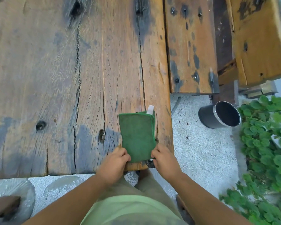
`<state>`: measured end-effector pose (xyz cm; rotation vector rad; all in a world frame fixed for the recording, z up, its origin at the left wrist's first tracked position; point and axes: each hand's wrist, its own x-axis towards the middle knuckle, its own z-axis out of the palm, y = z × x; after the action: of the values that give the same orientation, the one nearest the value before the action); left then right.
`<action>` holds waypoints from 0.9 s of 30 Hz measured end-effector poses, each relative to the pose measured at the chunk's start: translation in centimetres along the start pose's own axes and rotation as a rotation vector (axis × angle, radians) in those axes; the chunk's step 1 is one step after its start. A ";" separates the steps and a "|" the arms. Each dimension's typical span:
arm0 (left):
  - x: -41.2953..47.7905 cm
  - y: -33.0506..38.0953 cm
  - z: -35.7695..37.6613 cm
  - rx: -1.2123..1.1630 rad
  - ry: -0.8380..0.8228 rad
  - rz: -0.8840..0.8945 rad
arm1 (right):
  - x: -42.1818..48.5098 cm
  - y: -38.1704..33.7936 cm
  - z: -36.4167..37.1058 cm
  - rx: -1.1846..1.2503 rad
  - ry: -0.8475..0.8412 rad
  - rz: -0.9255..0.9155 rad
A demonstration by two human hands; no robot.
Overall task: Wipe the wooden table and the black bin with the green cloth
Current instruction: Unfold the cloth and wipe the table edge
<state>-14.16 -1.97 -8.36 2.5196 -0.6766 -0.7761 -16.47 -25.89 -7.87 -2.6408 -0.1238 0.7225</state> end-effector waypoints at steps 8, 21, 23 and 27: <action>4.8 0.1 -5.8 0.065 -0.327 0.108 | 0.4 -4.6 -1.3 0.004 -0.001 0.241; 16.3 0.8 -9.5 0.666 -0.400 0.718 | 2.5 -10.1 3.2 0.124 0.097 0.565; 15.8 -0.5 -9.2 0.682 -0.416 0.698 | 3.0 -11.2 3.5 0.142 0.048 0.582; 13.9 -3.1 -9.1 0.696 -0.438 0.521 | 3.8 -12.2 4.7 0.106 0.081 0.576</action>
<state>2.45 -5.11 -8.69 2.5196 -1.9436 -1.0200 -15.32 -12.37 -8.53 -2.6042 0.7030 0.7624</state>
